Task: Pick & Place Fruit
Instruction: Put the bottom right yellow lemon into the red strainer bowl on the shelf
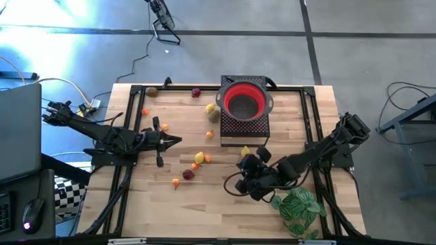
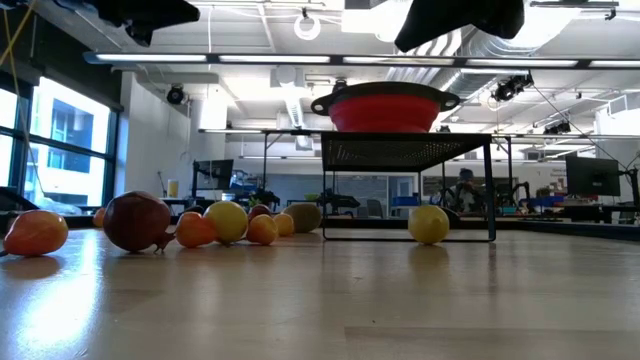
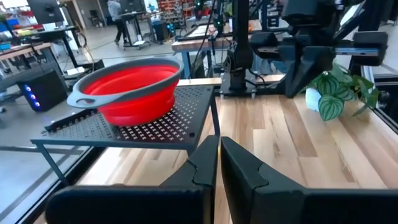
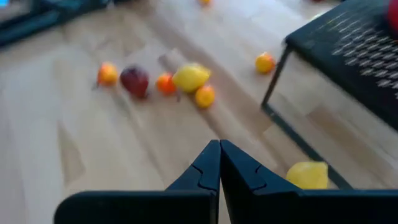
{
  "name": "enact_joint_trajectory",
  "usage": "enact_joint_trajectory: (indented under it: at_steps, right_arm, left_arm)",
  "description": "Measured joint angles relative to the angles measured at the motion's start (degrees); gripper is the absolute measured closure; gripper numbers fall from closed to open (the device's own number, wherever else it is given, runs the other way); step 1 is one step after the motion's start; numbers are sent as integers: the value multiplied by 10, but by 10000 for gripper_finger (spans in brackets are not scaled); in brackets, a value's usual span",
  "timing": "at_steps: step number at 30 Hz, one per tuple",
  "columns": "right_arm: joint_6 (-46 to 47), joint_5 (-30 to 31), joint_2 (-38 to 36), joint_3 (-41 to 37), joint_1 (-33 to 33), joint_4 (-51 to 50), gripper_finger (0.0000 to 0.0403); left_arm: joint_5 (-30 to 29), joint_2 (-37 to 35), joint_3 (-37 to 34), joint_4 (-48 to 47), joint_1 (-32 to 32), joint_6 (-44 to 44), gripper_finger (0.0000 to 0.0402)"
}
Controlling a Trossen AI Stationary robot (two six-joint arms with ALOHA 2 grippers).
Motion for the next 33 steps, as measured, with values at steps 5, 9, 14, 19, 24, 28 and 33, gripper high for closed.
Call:
enact_joint_trajectory:
  at_steps: [5,9,14,19,24,28,33]
  right_arm:
    - [-86,-20,0,0,-5,16,401]
    - [-134,-21,0,0,-13,47,401]
    - [-126,-25,0,0,-27,104,401]
    - [26,-36,0,0,-53,111,401]
    - [32,-33,0,9,-70,108,401]
    - [45,-11,0,28,-82,71,401]
    - [98,-10,0,49,-78,16,401]
  left_arm:
    - [0,0,0,-2,0,2,385]
    - [-2,-1,0,-1,0,23,385]
    - [-3,-1,0,-2,0,32,385]
    - [-3,-1,0,-2,0,32,385]
    - [-3,-1,0,-7,0,32,385]
    - [-3,-1,1,-21,0,32,385]
    - [-3,-1,1,-35,0,32,385]
